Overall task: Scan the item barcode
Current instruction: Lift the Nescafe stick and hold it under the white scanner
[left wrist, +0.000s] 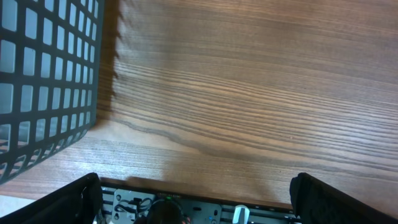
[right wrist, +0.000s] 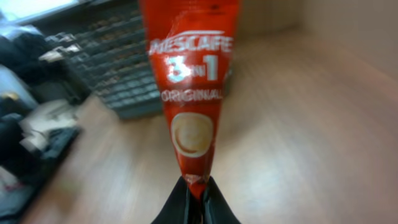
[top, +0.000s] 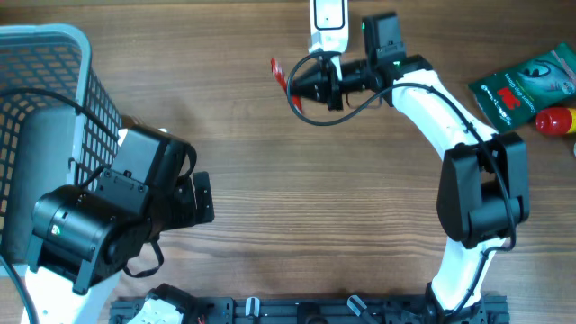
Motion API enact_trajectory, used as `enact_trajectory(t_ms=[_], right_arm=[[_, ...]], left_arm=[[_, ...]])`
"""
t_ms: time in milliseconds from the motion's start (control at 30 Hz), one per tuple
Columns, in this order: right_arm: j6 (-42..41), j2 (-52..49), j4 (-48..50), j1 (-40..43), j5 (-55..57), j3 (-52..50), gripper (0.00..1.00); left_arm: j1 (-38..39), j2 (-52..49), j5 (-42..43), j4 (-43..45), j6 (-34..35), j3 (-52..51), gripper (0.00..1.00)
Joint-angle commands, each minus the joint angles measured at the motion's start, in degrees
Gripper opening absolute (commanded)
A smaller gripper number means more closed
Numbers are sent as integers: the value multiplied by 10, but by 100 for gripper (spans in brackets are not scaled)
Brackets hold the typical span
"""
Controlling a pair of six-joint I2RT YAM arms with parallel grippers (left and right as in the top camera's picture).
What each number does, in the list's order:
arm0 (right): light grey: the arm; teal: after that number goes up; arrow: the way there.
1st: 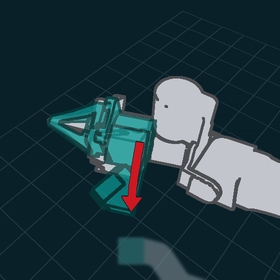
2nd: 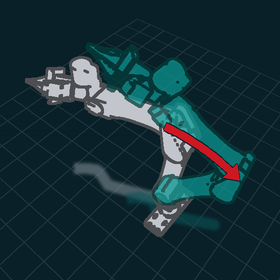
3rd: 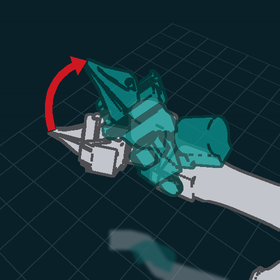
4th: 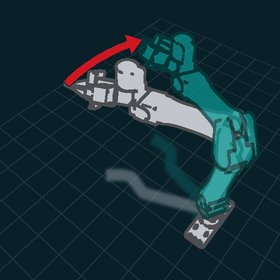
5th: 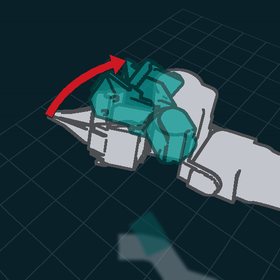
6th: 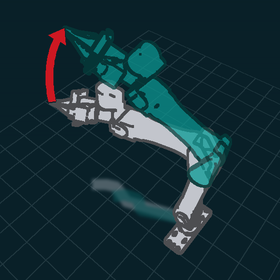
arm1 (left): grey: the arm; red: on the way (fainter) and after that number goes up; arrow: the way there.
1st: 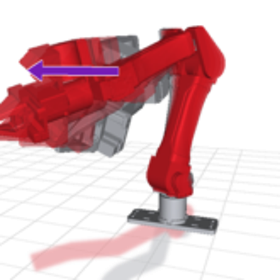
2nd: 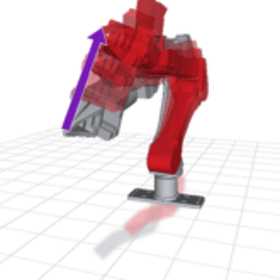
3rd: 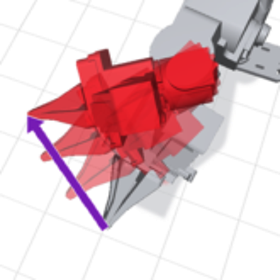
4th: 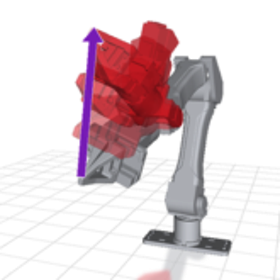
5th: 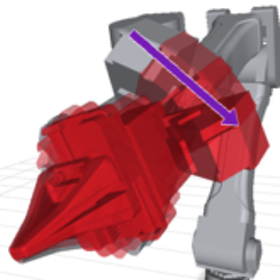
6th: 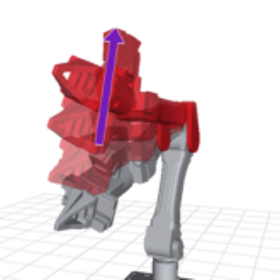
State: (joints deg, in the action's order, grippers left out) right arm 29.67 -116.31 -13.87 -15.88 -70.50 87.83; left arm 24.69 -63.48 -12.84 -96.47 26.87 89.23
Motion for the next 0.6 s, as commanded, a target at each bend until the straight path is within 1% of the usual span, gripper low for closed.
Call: enact_trajectory(t_ms=[0, 67, 133, 200, 267, 333, 400, 433, 533, 567], right_arm=[[-130, 43, 120, -21, 63, 8, 5], [-198, 49, 225, -30, 67, 8, 5], [-256, 51, 356, -39, 71, 8, 5], [-273, 51, 453, -46, 59, 8, 5], [-266, 51, 525, -48, -3, 8, 5], [-238, 51, 576, -47, -82, 8, 5], [-185, 51, 618, -42, -198, 8, 5], [-154, 51, 626, -39, -224, 7, 4], [-85, 51, 621, -36, -224, 7, 4], [-33, 51, 607, -36, -224, 7, 4]], left_arm=[[-2, 2, -7, 0, 6, 4, 100], [-2, 2, -7, 0, 6, 4, 100], [-2, 2, -7, 0, 6, 4, 100], [-2, 2, -7, 0, 6, 4, 100], [-2, 2, -7, 0, 6, 4, 100], [-2, 2, -7, 0, 6, 4, 100], [-2, 2, -7, 0, 6, 4, 100], [-2, 2, -7, 0, 6, 4, 100], [-2, 2, -7, 0, 6, 4, 100], [-2, 2, -7, 0, 6, 4, 100]])
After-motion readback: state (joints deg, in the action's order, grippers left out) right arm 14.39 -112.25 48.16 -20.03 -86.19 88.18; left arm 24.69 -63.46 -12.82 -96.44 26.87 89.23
